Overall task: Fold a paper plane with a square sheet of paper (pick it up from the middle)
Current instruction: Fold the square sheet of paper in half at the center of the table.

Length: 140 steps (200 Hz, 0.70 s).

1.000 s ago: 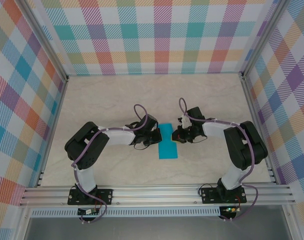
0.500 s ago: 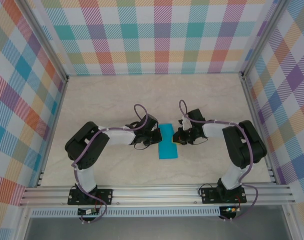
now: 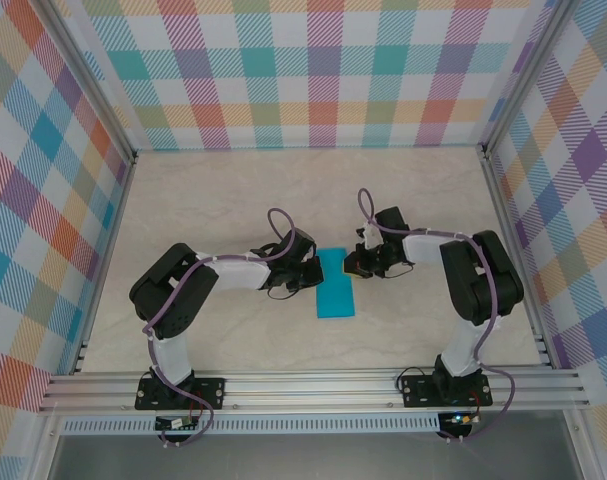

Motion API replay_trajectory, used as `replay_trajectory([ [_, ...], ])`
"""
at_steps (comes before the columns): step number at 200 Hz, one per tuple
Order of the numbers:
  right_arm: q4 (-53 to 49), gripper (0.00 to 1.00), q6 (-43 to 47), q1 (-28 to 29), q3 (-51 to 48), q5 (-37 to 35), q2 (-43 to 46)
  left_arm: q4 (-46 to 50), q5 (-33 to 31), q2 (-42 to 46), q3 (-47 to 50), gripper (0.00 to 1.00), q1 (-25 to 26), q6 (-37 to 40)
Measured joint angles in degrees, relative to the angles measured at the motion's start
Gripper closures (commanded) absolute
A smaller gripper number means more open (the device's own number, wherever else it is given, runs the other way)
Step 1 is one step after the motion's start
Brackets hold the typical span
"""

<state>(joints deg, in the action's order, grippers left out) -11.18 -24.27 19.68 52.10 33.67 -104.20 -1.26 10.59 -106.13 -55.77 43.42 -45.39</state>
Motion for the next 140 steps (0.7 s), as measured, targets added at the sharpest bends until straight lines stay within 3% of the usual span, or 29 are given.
replay_trajectory([
  [74,-0.48,0.94,-0.02,-0.59,0.39,0.48,-1.16,0.0,-0.13,0.0,0.0,1.0,0.0,0.02],
  [140,-1.64,0.94,0.42,-0.7,6.51,0.9,-1.66,0.02,-0.13,0.0,0.0,1.0,0.0,0.02],
])
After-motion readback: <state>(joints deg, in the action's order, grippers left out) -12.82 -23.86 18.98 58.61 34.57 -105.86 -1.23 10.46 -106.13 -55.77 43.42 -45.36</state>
